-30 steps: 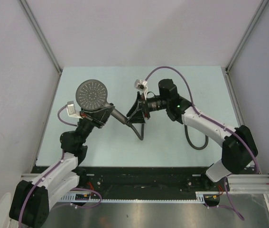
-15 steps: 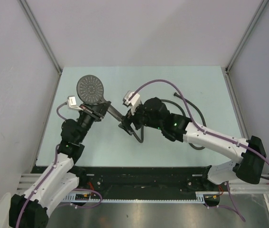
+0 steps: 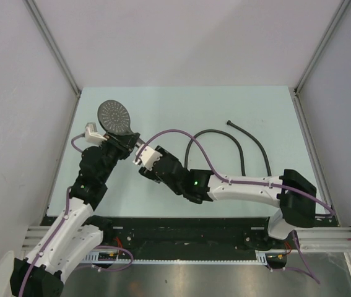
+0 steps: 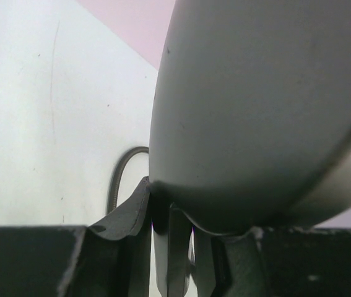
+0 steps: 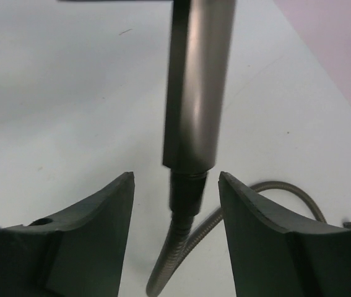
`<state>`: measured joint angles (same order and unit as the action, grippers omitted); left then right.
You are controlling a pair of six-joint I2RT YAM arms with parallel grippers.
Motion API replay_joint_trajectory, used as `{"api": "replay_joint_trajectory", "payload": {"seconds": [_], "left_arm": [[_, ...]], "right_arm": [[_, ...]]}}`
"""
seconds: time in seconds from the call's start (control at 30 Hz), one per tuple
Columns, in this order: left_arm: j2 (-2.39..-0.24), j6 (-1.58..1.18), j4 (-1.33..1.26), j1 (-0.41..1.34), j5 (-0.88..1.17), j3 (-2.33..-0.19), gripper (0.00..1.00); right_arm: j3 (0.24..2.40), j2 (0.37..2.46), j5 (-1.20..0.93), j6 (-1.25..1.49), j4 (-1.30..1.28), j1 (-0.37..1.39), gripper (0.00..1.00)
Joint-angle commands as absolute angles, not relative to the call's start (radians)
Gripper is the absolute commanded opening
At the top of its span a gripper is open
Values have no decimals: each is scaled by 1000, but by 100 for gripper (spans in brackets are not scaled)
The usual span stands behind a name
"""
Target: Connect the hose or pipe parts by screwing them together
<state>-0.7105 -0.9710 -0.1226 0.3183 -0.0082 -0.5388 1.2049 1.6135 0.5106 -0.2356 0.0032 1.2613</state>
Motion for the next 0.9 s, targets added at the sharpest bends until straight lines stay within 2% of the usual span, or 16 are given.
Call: {"api": "replay_joint_trajectory", "payload": {"seconds": [0.0, 0.07, 0.1, 0.17, 0.27, 0.4, 0.6, 0.67, 0.7, 0.77, 0.8, 0.87], "left_arm": [[-680, -1026, -126, 316, -34, -595, 1], [-678, -1032, -115, 316, -34, -595, 0], [-680, -1045, -103, 316, -37, -588, 0], [-670, -1055, -101, 316, -38, -574, 0], [-657, -1049, -121, 316, -26, -540, 0], [-614, -945, -327, 316, 54, -454, 0], [-652, -842, -739, 313, 231, -316, 0], [-673, -853, -895, 310, 288, -263, 0], [-687, -850, -931, 308, 302, -253, 0], [-719, -818, -1026, 308, 365, -239, 0], [-733, -804, -1055, 308, 388, -239, 0], [-778, -776, -1125, 308, 434, -244, 0]], "right_arm": [[1235, 1635, 664, -284, 156, 1267, 57], [1235, 1649, 667, -294, 184, 1266, 51], [1236, 1652, 664, -299, 192, 1266, 43], [1236, 1658, 641, -308, 212, 1267, 16], [1236, 1640, 574, -273, 200, 1250, 0], [1236, 1579, 356, -158, 115, 1152, 0], [1236, 1491, -331, -52, 43, 927, 0], [1235, 1485, -467, -15, 46, 833, 0], [1236, 1485, -611, 15, 52, 803, 0], [1235, 1496, -749, 47, 57, 719, 0], [1235, 1505, -928, 122, 96, 691, 0], [1235, 1545, -1059, 207, 150, 634, 0]]}}
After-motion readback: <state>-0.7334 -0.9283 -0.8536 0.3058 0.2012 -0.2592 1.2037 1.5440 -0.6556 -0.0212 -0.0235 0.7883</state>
